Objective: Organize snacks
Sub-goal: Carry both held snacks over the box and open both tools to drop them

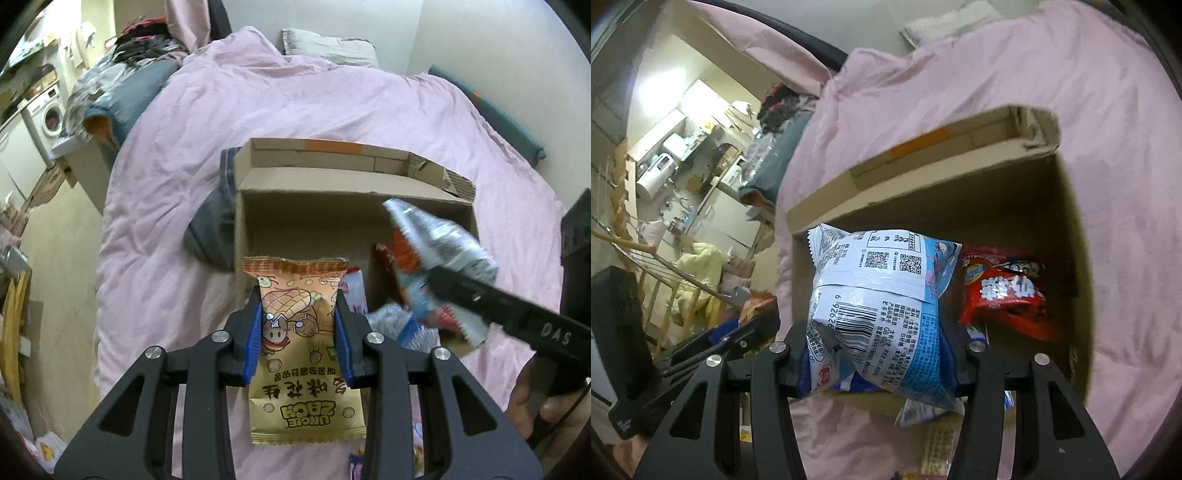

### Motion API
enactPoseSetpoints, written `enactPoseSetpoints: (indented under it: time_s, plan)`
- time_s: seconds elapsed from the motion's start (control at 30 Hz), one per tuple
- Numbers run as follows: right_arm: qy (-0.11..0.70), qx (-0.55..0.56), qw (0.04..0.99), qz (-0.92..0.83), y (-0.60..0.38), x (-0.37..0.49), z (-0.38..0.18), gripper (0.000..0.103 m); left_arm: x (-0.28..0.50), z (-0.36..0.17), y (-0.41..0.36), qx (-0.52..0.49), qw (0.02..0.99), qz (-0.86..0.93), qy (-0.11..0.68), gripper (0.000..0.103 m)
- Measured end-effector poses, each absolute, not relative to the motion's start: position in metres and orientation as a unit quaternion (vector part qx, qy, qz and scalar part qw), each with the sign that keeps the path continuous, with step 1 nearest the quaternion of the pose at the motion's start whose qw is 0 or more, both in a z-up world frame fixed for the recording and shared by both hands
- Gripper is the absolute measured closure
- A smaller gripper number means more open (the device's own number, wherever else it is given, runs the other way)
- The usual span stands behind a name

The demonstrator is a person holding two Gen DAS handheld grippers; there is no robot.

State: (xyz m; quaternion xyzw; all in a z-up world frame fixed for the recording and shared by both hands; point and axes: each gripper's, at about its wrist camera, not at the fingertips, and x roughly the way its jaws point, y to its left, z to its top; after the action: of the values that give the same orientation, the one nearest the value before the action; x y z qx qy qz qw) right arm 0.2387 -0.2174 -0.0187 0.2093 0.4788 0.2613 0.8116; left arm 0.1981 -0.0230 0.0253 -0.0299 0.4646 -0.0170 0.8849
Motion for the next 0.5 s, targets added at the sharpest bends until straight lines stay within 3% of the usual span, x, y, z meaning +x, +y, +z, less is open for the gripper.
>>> enactPoseSetpoints:
  time_s: [0.17,0.5]
  plan:
    - [0.516,0.174,0.813,0.207,-0.213,0.254,-0.048,0.049,0.224,0.003,-0.03,-0.029,0.874,-0.016,0.486,0.073]
    - [0.509,0.19,0.815,0.201,-0.218,0.26,-0.055,0.043,0.247,-0.015,-0.039,-0.027,0.865,-0.02,0.5,0.073]
